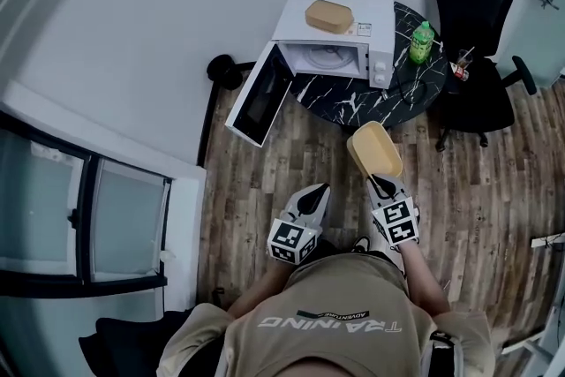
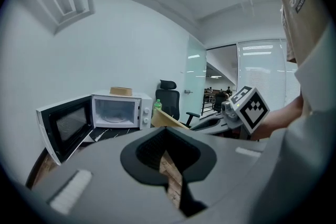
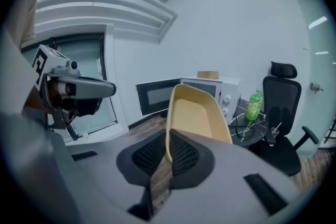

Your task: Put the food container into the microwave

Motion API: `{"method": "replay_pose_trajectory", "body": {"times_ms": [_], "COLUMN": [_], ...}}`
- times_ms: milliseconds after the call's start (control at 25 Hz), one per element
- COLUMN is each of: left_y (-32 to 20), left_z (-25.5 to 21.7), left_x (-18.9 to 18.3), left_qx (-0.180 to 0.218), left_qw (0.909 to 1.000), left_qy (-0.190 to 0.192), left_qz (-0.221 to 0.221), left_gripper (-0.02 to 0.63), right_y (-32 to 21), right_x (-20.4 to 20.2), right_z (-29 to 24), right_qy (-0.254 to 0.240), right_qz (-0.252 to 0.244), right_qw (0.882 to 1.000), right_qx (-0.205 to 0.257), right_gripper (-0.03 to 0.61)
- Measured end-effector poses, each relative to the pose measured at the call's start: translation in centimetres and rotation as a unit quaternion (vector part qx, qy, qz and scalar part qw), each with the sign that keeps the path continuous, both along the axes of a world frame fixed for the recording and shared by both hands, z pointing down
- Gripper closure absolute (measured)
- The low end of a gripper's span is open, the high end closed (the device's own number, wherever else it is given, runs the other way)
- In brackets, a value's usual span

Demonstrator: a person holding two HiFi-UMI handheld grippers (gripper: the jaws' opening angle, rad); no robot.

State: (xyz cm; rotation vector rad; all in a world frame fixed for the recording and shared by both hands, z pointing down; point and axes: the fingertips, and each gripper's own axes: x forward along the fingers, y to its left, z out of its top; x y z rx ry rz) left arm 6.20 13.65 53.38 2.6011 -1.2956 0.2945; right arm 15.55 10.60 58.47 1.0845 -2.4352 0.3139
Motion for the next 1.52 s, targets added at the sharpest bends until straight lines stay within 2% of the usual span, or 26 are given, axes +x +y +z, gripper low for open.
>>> {"method": "replay_pose_trajectory", "body": {"times_ms": [280, 560, 760, 1000, 1240, 1520], "left_y": [-1.8, -5.4, -8.9, -12.4, -15.2, -17.8], "left_z": [0.8, 0.8, -0.7, -0.4, 0.4, 1.3], "left_x": [-0.7, -3.4, -5.5, -8.5, -9.9, -10.2], "left_qx": [-0.016, -0.011, 0.01, 0.011, 0.008, -0.006], "left_qw": [0.9998, 0.9999, 0.9998, 0.9989, 0.9972, 0.9966], "left_qy": [-0.01, -0.002, 0.009, 0.007, 0.019, 0.037], "left_qz": [-0.005, -0.002, 0.013, 0.044, 0.071, 0.073], "left_gripper": [0.611, 0.611, 0.611, 0.611, 0.611, 0.611], "right_y": [-1.8, -5.2, -8.1, -11.9, -14.1, -15.5], "right_x": [-0.8, -4.4, -6.4, -8.2, -9.5, -10.3], "right_z": [1.2, 0.0, -1.6, -2.2, -1.5, -0.4], "right_qy": [-0.002, 0.003, 0.02, 0.03, 0.043, 0.069], "right_qz": [-0.008, -0.008, 0.001, 0.039, 0.065, 0.053], "right_qw": [1.0, 1.0, 1.0, 0.999, 0.997, 0.996], "right_qx": [-0.015, -0.007, 0.006, 0.01, 0.004, -0.011], "right_gripper": [0.566, 0.566, 0.566, 0.566, 0.566, 0.566]}}
